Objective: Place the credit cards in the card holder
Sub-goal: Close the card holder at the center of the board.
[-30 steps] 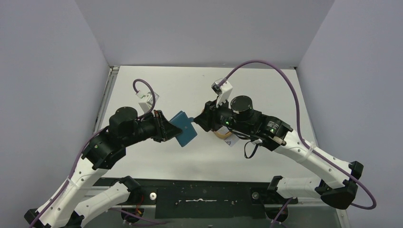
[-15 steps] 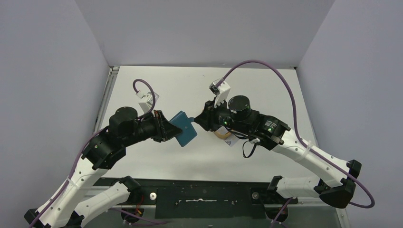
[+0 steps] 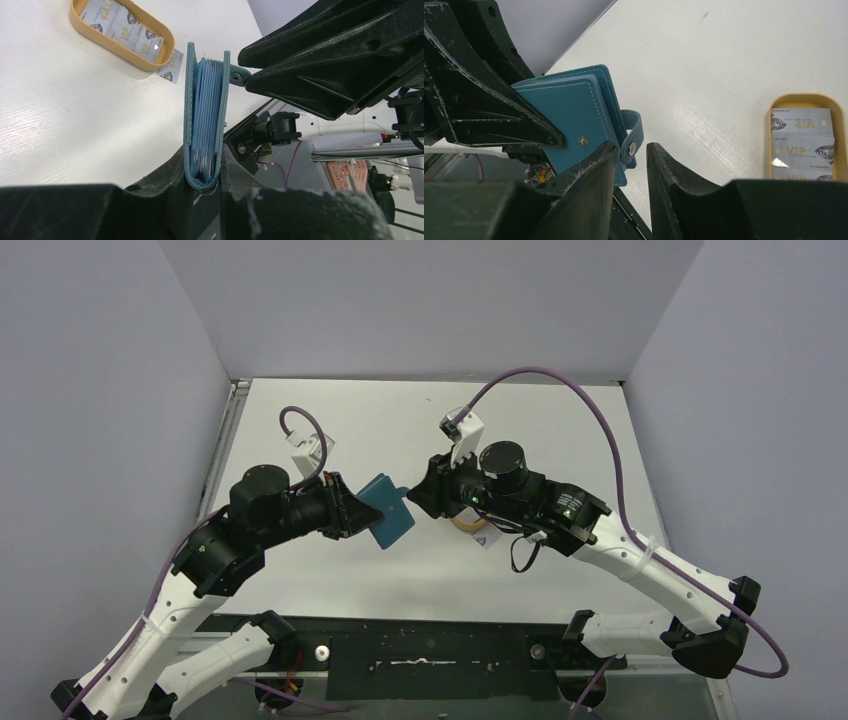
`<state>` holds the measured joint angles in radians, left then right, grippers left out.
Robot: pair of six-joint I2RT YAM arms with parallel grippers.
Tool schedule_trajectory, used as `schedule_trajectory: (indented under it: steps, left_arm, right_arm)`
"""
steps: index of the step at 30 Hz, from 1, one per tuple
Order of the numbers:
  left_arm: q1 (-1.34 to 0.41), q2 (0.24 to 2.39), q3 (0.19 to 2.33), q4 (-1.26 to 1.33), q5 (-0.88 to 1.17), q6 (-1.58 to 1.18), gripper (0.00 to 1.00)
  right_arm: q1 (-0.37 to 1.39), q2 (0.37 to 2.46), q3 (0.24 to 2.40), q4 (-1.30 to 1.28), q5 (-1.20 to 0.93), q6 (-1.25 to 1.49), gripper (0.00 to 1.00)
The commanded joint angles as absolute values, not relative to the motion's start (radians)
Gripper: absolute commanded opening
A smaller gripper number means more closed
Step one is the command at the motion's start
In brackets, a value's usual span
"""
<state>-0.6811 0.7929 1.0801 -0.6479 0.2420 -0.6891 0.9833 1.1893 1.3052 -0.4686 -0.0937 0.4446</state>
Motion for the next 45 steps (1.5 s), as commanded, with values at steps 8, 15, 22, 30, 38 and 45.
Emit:
schedule_trajectory:
  steps: [8, 15, 22, 30, 38, 45]
  left_arm:
    - [-0.686, 0.777, 1.125, -0.598, 0.239, -0.673, 0.00]
    - [-0.686, 0.777, 1.123, -0.598, 0.238, -0.674, 0.00]
    - [-0.686, 0.778, 1.123, -0.597, 0.238, -0.674, 0.00]
    - [-0.685, 0.778, 1.123, -0.594, 0.238, -0.675, 0.00]
    - [-0.685, 0.776, 1.121, -0.594, 0.238, -0.675, 0.00]
    - [-0.686, 0.775, 1.118, -0.600, 0.236, -0.670, 0.00]
  right_arm:
    - [0.987, 1.191, 1.331, -0.453, -0.110, 0.431, 0.21]
    - [0.987, 1.200, 1.336, -0.461, -0.120, 0.431, 0.21]
    - [0.985, 1.200, 1.334, -0.463, -0.120, 0.432, 0.16]
    - [0.982, 1.211, 1.335, -0.465, -0.128, 0.435, 0.16]
    - [0.974, 1.209, 1.333, -0.461, -0.129, 0.439, 0.16]
    - [0.957, 1.184, 1.311, -0.447, -0.134, 0.448, 0.10]
